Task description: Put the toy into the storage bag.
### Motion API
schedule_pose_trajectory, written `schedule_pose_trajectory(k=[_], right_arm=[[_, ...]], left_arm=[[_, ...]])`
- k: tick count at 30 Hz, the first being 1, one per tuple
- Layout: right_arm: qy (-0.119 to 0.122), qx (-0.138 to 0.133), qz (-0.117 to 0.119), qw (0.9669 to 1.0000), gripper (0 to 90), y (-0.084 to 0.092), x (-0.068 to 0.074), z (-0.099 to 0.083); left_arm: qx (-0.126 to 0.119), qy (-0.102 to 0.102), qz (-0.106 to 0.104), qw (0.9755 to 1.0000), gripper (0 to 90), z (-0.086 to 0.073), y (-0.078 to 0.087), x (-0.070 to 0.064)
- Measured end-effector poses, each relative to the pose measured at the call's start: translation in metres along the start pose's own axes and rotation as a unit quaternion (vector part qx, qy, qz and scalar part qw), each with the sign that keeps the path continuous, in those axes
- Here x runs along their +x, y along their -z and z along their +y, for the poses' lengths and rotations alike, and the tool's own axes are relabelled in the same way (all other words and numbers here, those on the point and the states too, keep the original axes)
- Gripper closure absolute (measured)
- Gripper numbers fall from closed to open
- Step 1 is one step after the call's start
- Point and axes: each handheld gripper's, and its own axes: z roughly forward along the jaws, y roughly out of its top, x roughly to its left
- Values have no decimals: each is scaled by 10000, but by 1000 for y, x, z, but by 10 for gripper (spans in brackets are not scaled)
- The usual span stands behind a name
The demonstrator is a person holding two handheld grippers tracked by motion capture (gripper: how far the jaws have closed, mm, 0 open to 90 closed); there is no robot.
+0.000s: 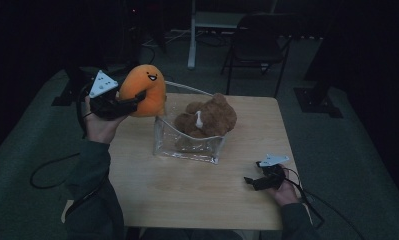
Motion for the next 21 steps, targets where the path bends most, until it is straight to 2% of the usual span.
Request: schedule_pose_trajectory(k=[21], right_arm=[[0, 0, 2, 10000, 121, 0, 0, 0]], left_arm=[[-56, -86, -289, 9995, 374, 8, -22, -14]])
